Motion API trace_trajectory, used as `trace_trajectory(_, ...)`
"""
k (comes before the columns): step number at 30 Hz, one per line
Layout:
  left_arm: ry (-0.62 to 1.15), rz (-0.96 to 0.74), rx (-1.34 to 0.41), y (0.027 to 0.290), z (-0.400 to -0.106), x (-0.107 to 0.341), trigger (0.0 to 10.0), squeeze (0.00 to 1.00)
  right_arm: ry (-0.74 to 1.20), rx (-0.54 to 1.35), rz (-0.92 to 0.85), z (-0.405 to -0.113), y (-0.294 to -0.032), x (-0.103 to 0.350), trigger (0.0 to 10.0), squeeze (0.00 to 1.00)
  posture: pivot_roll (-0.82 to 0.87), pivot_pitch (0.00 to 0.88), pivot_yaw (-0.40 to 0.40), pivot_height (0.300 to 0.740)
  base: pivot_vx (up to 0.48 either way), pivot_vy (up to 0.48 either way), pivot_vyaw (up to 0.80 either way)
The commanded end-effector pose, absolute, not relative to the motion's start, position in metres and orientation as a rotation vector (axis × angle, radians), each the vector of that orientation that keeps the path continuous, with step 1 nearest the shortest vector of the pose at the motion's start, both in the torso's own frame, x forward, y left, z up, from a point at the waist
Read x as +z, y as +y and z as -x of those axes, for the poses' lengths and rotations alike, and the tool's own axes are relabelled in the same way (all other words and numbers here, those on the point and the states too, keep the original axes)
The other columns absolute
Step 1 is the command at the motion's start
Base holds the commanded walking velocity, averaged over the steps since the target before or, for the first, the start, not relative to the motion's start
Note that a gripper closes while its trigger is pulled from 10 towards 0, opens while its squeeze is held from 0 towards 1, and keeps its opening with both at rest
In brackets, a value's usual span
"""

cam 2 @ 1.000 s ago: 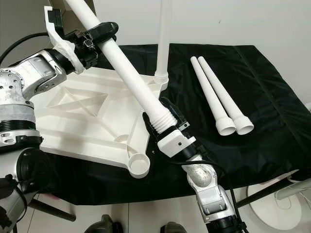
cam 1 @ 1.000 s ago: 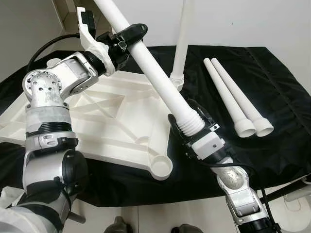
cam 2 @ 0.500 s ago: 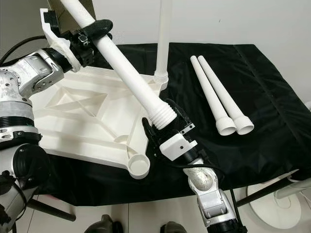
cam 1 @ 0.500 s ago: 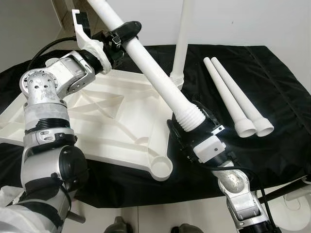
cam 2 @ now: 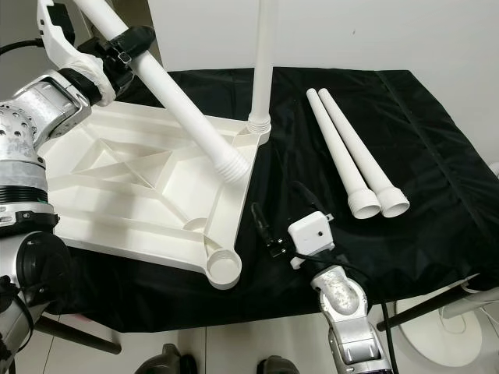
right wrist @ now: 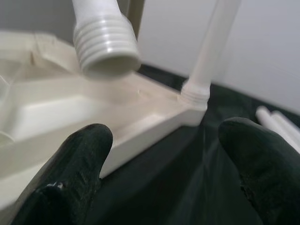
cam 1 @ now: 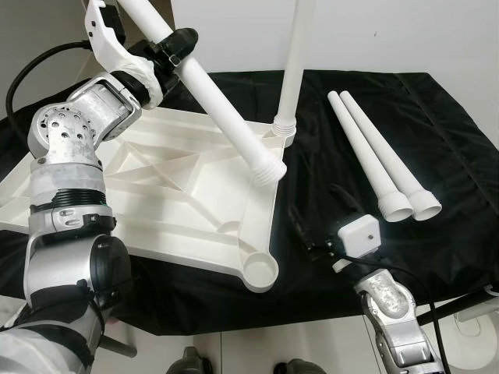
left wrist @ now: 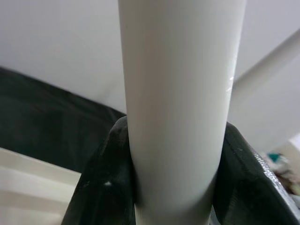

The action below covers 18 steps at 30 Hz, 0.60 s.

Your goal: Building children table

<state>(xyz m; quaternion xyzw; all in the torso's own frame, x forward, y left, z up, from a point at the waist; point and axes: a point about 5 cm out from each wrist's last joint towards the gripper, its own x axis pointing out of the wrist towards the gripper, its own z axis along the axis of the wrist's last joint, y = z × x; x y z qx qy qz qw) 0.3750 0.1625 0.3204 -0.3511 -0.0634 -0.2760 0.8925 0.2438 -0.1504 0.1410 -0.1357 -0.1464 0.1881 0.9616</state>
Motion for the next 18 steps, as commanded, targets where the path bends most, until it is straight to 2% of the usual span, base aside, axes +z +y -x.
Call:
trace_trajectory(1,-0.201,0.673,-0.557,0.163,-0.372,0.328,10.0,0.00,-0.212,0.358,0.299,-0.250,-0.156,0.139,10.0,0.00,-0.11,0.044,0.048,0.740,0.000,0.000,0.00)
trace_trajectory(9,-0.254,0.549,-0.522,0.152,-0.367,0.330,10.0,0.00,-0.165,0.370,0.372,-0.260,-0.152,0.147,10.0,0.00,-0.11,0.037,0.041,0.740,0.000,0.000,0.00)
trace_trajectory(11,-0.290,0.480,-0.518,0.139,-0.360,0.330,10.0,0.00,-0.184,0.384,0.354,-0.265,-0.141,0.158,10.0,0.00,-0.10,0.031,0.034,0.740,0.000,0.000,0.00)
trace_trajectory(14,-0.305,0.459,-0.512,0.134,-0.358,0.331,10.0,0.00,-0.197,0.394,0.342,-0.267,-0.136,0.161,10.0,0.00,-0.10,0.027,0.031,0.740,0.000,0.000,0.00)
trace_trajectory(18,-0.356,0.343,-0.482,0.116,-0.351,0.330,10.0,0.00,-0.224,0.378,0.337,-0.275,-0.125,0.171,10.0,0.00,-0.09,0.017,0.025,0.740,0.000,0.000,0.00)
